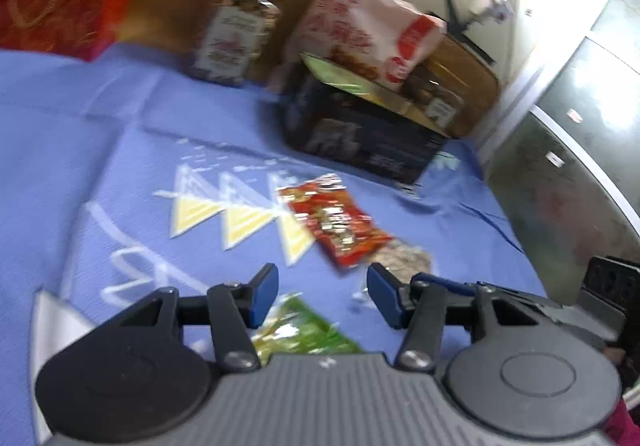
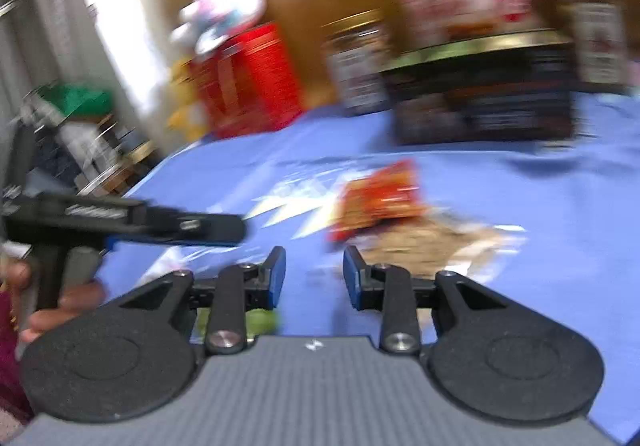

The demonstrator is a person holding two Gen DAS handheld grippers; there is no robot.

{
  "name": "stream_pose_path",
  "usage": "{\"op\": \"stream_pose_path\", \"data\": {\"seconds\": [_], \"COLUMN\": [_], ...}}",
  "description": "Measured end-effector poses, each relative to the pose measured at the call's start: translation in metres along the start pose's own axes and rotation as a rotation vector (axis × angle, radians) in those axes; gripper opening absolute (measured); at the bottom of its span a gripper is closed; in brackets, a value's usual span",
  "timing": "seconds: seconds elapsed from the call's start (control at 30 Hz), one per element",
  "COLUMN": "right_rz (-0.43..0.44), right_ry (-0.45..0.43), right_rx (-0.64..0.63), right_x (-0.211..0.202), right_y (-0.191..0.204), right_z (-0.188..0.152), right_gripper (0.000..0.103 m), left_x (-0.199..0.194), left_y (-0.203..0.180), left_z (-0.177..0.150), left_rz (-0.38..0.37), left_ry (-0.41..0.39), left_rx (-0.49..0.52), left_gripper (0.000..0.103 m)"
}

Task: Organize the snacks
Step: 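Move the left gripper to the clear bag of seeds on the cloth, then grasp the clear seed bag by its edge with the left gripper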

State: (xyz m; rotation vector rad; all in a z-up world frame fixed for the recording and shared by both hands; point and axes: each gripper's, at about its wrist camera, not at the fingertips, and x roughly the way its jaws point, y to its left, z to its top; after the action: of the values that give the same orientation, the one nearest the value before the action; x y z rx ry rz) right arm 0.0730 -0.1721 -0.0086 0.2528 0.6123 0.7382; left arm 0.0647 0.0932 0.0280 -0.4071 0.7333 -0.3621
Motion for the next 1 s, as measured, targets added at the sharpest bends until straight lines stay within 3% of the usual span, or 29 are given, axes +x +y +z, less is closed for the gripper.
{"op": "stream_pose_path", "data": {"seconds": [0.2,0.33,0.4,0.53,0.77,1.0], "right_rz": [-0.128,-0.137,-0.127,-0.14,-0.129,-0.165], "right_ry": [-0.037,-0.017,-0.019,-0.035,-0.049,-0.046], "right_rx": [0.107,0.122,0.11,0.099,0.129,0.042], "right_x": [-0.031,-0.032,-0.032,-0.035,-0.043,-0.039], "right_y": [-0.037,-0.047,-0.048,-0.05,-0.06,-0.049], "right_z": [-0.011,-0.019,-0.02,-0.021,-0.024,-0.024], "right_gripper": [0.035,0.035,0.036,0.037,0.036,0.041], "left_x": [0.045,0.061,0.068,0.072,0.076,0.081], "left_y": [-0.033,-0.048,-0.054,-0.066,-0.052,-0.056], "left_z": [-0.001,-0.003,-0.003,-0.006,0.011,0.021], "left_rz": [-0.033,-0.052,-0.113,-0.122,-0.259,-0.369], "left_ry": [0.108,0.125,0.167,0.161,0.132,0.118], "left_rx": [0.08,0.092,0.07,0.086,-0.085,-0.137], "left_gripper": [0.05,0.054,0.056,0.059,0.059,0.06]}}
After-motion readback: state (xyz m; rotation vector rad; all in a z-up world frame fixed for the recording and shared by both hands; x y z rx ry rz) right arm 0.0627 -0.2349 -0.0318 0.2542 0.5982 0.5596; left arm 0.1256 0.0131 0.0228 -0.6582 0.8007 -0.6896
